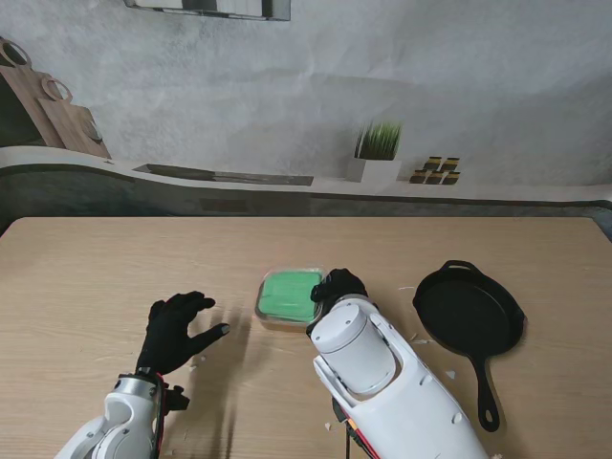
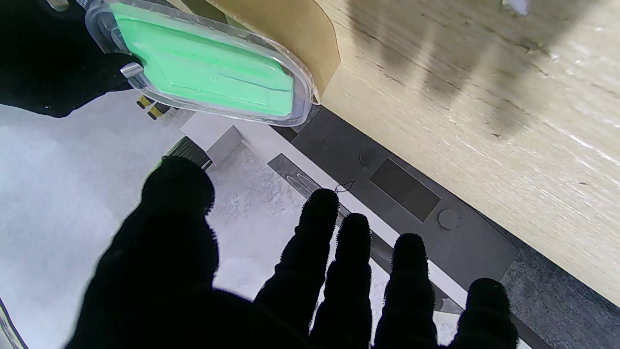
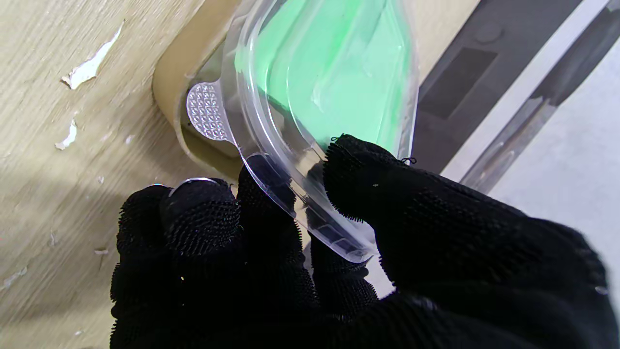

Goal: Load dumplings into a food container

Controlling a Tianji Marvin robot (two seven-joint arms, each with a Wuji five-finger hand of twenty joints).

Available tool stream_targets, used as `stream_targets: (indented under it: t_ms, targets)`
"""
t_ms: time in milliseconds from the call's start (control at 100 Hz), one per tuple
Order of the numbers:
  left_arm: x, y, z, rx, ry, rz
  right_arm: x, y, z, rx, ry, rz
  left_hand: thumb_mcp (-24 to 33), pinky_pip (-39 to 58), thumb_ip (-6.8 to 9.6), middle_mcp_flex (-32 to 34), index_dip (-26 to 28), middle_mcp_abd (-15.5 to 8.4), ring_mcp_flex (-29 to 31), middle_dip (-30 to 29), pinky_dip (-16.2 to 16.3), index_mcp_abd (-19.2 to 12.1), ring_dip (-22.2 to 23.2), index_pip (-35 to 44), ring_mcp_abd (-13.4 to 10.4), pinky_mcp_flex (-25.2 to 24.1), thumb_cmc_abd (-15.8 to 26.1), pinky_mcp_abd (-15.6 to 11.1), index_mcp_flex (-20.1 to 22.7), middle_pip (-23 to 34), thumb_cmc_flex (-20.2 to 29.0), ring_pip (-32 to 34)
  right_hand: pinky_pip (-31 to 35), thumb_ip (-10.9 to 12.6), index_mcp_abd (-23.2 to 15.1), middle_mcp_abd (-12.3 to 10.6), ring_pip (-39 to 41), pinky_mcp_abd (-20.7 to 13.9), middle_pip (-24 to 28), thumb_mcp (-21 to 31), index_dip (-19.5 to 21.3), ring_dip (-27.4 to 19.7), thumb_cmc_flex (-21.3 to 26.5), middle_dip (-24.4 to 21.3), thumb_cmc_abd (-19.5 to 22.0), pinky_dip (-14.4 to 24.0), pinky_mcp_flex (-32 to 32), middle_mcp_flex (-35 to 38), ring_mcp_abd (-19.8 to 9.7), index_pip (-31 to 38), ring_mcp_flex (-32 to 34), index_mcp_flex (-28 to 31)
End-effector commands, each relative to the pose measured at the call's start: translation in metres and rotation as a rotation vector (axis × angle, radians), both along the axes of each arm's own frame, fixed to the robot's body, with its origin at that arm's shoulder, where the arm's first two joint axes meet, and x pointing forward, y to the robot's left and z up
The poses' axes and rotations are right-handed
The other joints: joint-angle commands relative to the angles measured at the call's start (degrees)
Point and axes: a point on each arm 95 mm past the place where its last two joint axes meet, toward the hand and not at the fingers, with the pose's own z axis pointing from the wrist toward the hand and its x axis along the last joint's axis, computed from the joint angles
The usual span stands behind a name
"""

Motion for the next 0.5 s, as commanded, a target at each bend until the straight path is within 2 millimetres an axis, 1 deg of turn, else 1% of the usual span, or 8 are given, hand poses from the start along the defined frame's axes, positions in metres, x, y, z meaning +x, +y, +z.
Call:
stream_targets:
  t_ms: [0,120,180,240,260,280,350,490]
  targets:
    - [-0.0006,-0.0024,0.0001,-0.004,0.012,-0.007,-0.0004,0.0028,-0.0010,-0.002,0.021,0.018,-1.15,0.60,2.19,-1.21,-0.51,-0.31,-1.81,-0.47,1.21,-0.30,-0.78,-0.58,-0.61,-0.59,2.05,-1.52,-1.43,-0.70,0.60,-1.22,2.38,0.85,-2.91,-0.30,-0.21,-3.32,3.80,0.27,-1.60,1.04,1.10,0.10,1.63,3.02,-0.99,-0.95,3.03,0.05,-1.74,-1.93]
    - [-0.0005,-0.0020,0.0004,-0.004,0.010,-0.006,0.0011,0.0028,-0.0005,-0.036,0.030,0.039,-1.17,0.65,2.20,-1.16,-0.52,-0.36,-1.77,-0.46,1.29,-0.29,-0.76,-0.60,-0.64,-0.61,1.99,-1.53,-1.39,-0.68,0.60,-1.20,1.20,1.14,-2.35,-0.29,-1.74,-5.14,3.15,-0.42,-3.80,2.03,-2.46,-0.19,2.31,3.60,-4.48,-5.17,2.97,-2.12,-6.13,-4.77]
    - [-0.0006,-0.0017,0.0005,-0.003,0.010,-0.006,0.0017,0.0023,-0.0010,-0.065,0.037,0.061,-1.13,0.67,2.21,-1.17,-0.52,-0.35,-1.79,-0.46,1.33,-0.24,-0.76,-0.61,-0.59,-0.62,1.91,-1.51,-1.39,-0.69,0.69,-1.21,0.35,2.10,-2.14,-0.83,-3.41,-6.81,2.99,-0.37,-3.97,2.52,-4.82,-0.08,3.54,4.00,-6.59,-8.11,2.34,-4.32,-8.40,-6.28]
    - [-0.0006,-0.0016,0.0004,-0.003,0.011,-0.005,0.0020,0.0017,-0.0014,-0.096,0.044,0.078,-1.10,0.67,2.23,-1.18,-0.52,-0.35,-1.81,-0.46,1.35,-0.23,-0.75,-0.61,-0.57,-0.63,1.94,-1.50,-1.35,-0.69,0.73,-1.21,-0.64,5.69,-1.80,-1.57,-6.06,-8.60,1.98,-0.62,-0.86,3.51,-8.50,2.36,5.47,4.95,-9.35,-12.20,1.73,-7.77,-11.56,-8.18]
    - [-0.0006,-0.0016,0.0004,-0.003,0.011,-0.005,0.0020,0.0016,-0.0014,-0.103,0.045,0.081,-1.10,0.67,2.23,-1.21,-0.52,-0.28,-1.78,-0.46,1.35,-0.21,-0.75,-0.61,-0.59,-0.63,1.92,-1.50,-1.35,-0.70,0.73,-1.20,-0.99,7.84,-1.57,-1.75,-6.97,-9.31,1.35,-0.76,2.67,3.73,-9.40,3.17,6.23,5.31,-10.38,-13.56,1.42,-9.39,-12.70,-8.93]
    - [-0.0006,-0.0015,0.0004,-0.003,0.011,-0.006,0.0020,0.0016,-0.0014,-0.109,0.043,0.082,-1.08,0.67,2.23,-1.23,-0.52,-0.27,-1.80,-0.47,1.36,-0.13,-0.75,-0.61,-0.55,-0.63,1.90,-1.49,-1.34,-0.72,0.76,-1.20,-1.22,8.61,-1.46,-1.84,-7.56,-9.70,0.96,-0.85,3.86,3.70,-9.81,3.32,6.56,5.41,-11.17,-14.52,1.22,-10.03,-13.72,-9.64]
    - [-0.0005,-0.0013,0.0005,-0.003,0.010,-0.006,0.0022,0.0019,-0.0016,-0.131,0.037,0.086,-1.08,0.68,2.24,-1.22,-0.52,-0.27,-1.82,-0.47,1.39,-0.19,-0.75,-0.63,-0.57,-0.63,1.90,-1.49,-1.36,-0.72,0.73,-1.22,-2.19,8.85,-1.66,-2.85,-11.19,-12.53,-0.94,-1.95,4.69,2.96,-11.08,3.09,7.10,5.55,-15.21,-20.11,-0.56,-11.52,-19.60,-14.02]
    - [-0.0004,-0.0008,0.0004,-0.004,0.009,-0.004,0.0016,0.0011,-0.0015,-0.147,0.047,0.092,-1.01,0.74,2.27,-1.20,-0.52,-0.29,-1.79,-0.46,1.48,-0.16,-0.74,-0.63,-0.54,-0.62,1.84,-1.48,-1.30,-0.70,0.80,-1.20,-3.19,8.72,-2.92,-6.26,-18.05,-18.50,-5.40,-5.27,4.34,1.53,-12.24,1.55,9.43,6.44,-21.47,-34.23,-4.36,-12.91,-31.67,-22.52]
